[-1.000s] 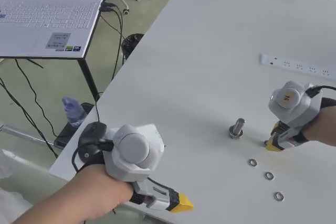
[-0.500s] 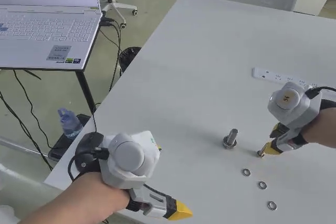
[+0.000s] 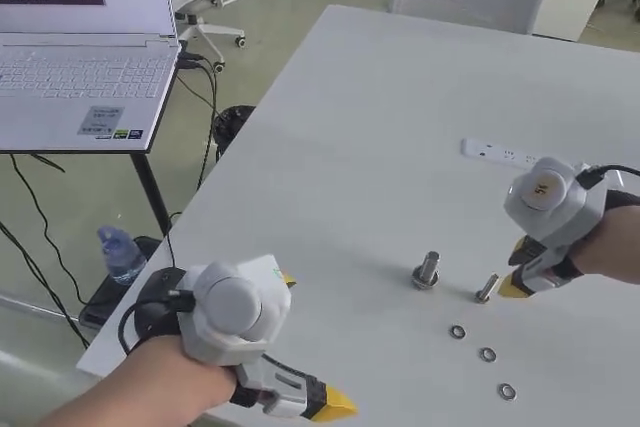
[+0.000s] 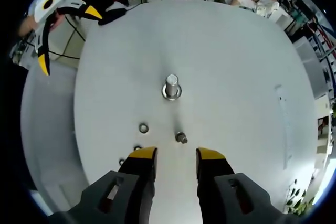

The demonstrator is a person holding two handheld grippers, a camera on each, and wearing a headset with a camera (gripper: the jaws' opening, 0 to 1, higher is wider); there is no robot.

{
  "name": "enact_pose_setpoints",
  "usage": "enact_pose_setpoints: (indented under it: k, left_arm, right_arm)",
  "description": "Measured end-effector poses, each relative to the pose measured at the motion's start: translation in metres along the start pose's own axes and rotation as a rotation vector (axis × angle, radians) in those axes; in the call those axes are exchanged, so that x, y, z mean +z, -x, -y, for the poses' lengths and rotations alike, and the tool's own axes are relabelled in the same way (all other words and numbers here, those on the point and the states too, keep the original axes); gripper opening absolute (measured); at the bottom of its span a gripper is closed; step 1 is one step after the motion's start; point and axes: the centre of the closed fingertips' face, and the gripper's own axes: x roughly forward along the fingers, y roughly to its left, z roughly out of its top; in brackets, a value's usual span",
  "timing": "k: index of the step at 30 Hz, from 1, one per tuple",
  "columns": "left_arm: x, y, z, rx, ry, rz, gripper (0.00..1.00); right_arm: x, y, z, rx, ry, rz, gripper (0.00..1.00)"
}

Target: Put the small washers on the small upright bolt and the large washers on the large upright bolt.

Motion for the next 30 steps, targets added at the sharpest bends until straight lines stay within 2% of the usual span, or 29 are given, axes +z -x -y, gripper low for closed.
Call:
enact_pose_setpoints:
  k: [3,4,9,22,30]
  left_arm:
    - [0.0,0.001,0.0,0.001,-0.014,-0.003,0.98]
    - [0.002,0.001,0.0,0.0,-0.028,0.009,0.98]
    - [0.002,0.002,0.0,-0.003,-0.017,0.01,0.99]
    - [-0.006,0.003,-0.003,-0.024,-0.023,-0.018,0.95]
    - [0.003,0.005,-0.003,-0.026,-0.038,-0.008,0.95]
  right_arm:
    - [0.0,0.001,-0.008,0.009,-0.002,0.001,0.31]
    - [0.0,0.001,-0.011,0.016,-0.006,0.004,0.31]
    - [0.0,0.001,-0.023,0.027,-0.01,0.008,0.31]
    - [-0.006,-0.012,-0.048,0.052,-0.02,-0.001,0.3]
    - [-0.015,-0.019,-0.054,0.052,-0.016,-0.011,0.3]
